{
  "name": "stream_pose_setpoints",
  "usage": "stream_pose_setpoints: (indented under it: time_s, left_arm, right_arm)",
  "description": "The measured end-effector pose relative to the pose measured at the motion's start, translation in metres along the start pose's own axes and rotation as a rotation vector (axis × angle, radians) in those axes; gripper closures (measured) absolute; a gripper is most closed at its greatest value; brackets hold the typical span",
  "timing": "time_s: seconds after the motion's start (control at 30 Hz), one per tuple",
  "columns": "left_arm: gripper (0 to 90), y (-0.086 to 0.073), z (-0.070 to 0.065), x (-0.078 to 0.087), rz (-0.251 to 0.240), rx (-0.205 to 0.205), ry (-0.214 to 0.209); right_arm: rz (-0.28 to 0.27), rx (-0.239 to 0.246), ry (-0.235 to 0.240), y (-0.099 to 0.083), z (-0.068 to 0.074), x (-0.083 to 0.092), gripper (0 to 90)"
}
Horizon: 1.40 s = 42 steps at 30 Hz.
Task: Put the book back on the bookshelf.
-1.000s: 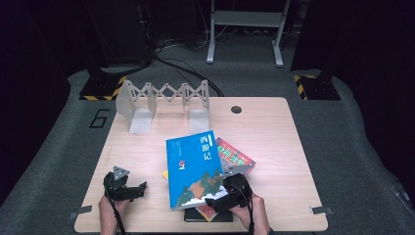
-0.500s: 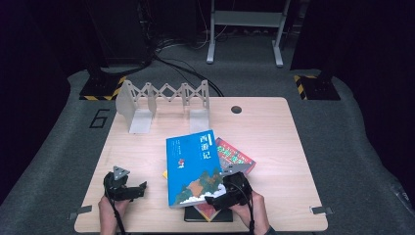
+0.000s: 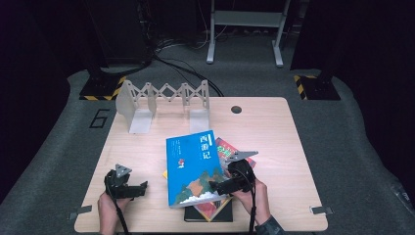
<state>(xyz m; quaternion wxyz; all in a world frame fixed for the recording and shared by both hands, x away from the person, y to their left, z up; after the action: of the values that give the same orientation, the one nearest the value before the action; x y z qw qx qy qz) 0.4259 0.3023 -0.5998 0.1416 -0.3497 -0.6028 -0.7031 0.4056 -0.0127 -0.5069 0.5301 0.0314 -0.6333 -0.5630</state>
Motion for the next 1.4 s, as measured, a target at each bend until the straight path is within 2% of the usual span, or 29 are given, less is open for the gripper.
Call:
stream_pose_setpoints:
  time_s: [0.07, 0.13, 0.17, 0.23, 0.3, 0.37, 0.4, 0.47, 0.6, 0.63, 0.67, 0.7, 0.83, 0.9, 0.93, 1.03, 1.13, 1.17, 1.27, 1.3, 1.33, 1.37, 1.4]
  left_arm:
    - [0.0, 0.002, -0.002, 0.0, 0.021, -0.012, -0.019]
    - [0.0, 0.006, -0.004, 0.0, 0.02, -0.011, -0.036]
    - [0.0, 0.008, -0.006, 0.0, 0.024, -0.014, -0.048]
    - [0.0, 0.016, -0.008, 0.002, 0.013, -0.017, -0.063]
    - [0.0, 0.022, -0.011, 0.003, 0.007, -0.02, -0.077]
    - [0.0, 0.03, -0.013, 0.004, 0.001, -0.02, -0.088]
    - [0.0, 0.033, -0.014, 0.004, -0.002, -0.019, -0.092]
    - [0.0, 0.039, -0.014, 0.006, 0.006, -0.038, -0.089]
    - [0.0, 0.058, -0.018, 0.012, -0.028, -0.019, -0.116]
    - [0.0, 0.062, -0.019, 0.015, -0.022, -0.011, -0.127]
    - [0.0, 0.066, -0.019, 0.015, -0.033, -0.013, -0.121]
    - [0.0, 0.068, -0.02, 0.016, -0.021, -0.022, -0.131]
    - [0.0, 0.081, -0.026, 0.017, -0.029, -0.028, -0.145]
    - [0.0, 0.087, -0.03, 0.017, -0.034, -0.019, -0.167]
    - [0.0, 0.09, -0.031, 0.017, -0.033, -0.024, -0.174]
    - [0.0, 0.101, -0.036, 0.017, -0.045, -0.008, -0.193]
    - [0.0, 0.111, -0.041, 0.015, -0.049, 0.018, -0.197]
    - [0.0, 0.114, -0.043, 0.014, -0.046, 0.017, -0.203]
    - [0.0, 0.12, -0.049, 0.01, -0.024, 0.011, -0.219]
    - [0.0, 0.122, -0.05, 0.008, -0.034, 0.013, -0.207]
    - [0.0, 0.122, -0.051, 0.007, -0.012, -0.005, -0.224]
    - [0.0, 0.123, -0.054, 0.005, -0.001, 0.001, -0.239]
    - [0.0, 0.125, -0.058, 0.003, -0.013, 0.043, -0.243]
  right_arm:
    - [-0.005, -0.006, 0.014, 0.0, 0.0, -0.003, 1.0]
    - [-0.008, -0.003, 0.012, -0.001, -0.001, -0.004, 0.0]
    - [-0.007, -0.019, 0.013, -0.002, -0.001, -0.004, 0.0]
    - [-0.037, -0.03, 0.029, -0.003, -0.002, -0.005, 0.0]
    - [-0.032, -0.034, 0.041, -0.005, -0.002, -0.005, 0.0]
    - [-0.045, -0.017, 0.03, -0.004, -0.003, -0.005, 0.0]
    - [-0.043, -0.024, 0.028, -0.004, -0.001, -0.005, 0.0]
    - [-0.047, -0.01, 0.01, -0.003, -0.003, -0.005, 0.0]
    - [-0.038, -0.019, -0.008, -0.003, -0.001, -0.005, 0.0]
    - [-0.037, -0.021, -0.004, -0.003, -0.002, -0.005, 0.0]
    - [-0.034, -0.021, 0.002, -0.003, -0.002, -0.006, 0.0]
    - [-0.025, -0.044, 0.005, -0.004, -0.001, -0.005, 0.0]
    - [-0.023, -0.052, 0.017, -0.004, -0.002, -0.006, 0.0]
    - [-0.029, -0.032, 0.019, -0.003, -0.002, -0.007, 0.0]
    - [-0.029, -0.034, 0.019, -0.003, -0.002, -0.007, 0.0]
    - [-0.014, -0.022, 0.02, -0.002, -0.002, -0.007, 0.0]
    - [-0.015, -0.002, 0.012, 0.0, -0.002, -0.008, 0.0]
    - [-0.021, 0.013, 0.004, 0.001, -0.002, -0.009, 0.0]
    - [-0.006, 0.014, -0.001, 0.002, -0.001, -0.01, 0.0]
    - [-0.006, 0.022, 0.0, 0.003, -0.001, -0.01, 0.0]
    - [-0.006, 0.026, 0.002, 0.003, -0.001, -0.011, 0.0]
    - [0.0, 0.022, 0.006, 0.003, -0.001, -0.011, 0.0]
    - [0.0, 0.018, 0.007, 0.003, -0.001, -0.011, 0.0]
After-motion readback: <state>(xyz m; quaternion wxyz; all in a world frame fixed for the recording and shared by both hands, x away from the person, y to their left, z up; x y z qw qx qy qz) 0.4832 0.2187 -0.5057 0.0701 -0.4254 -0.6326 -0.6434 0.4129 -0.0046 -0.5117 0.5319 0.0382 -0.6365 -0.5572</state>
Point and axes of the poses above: each handheld gripper's, and its own axes: x roughly backward along the jaws, y roughly out of its top, z roughly to its left, the point moved 10 cm from there along -x, roughly forward along the jaws, and after that the axes turned 4 degrees about -z, right-handed, at the moved point
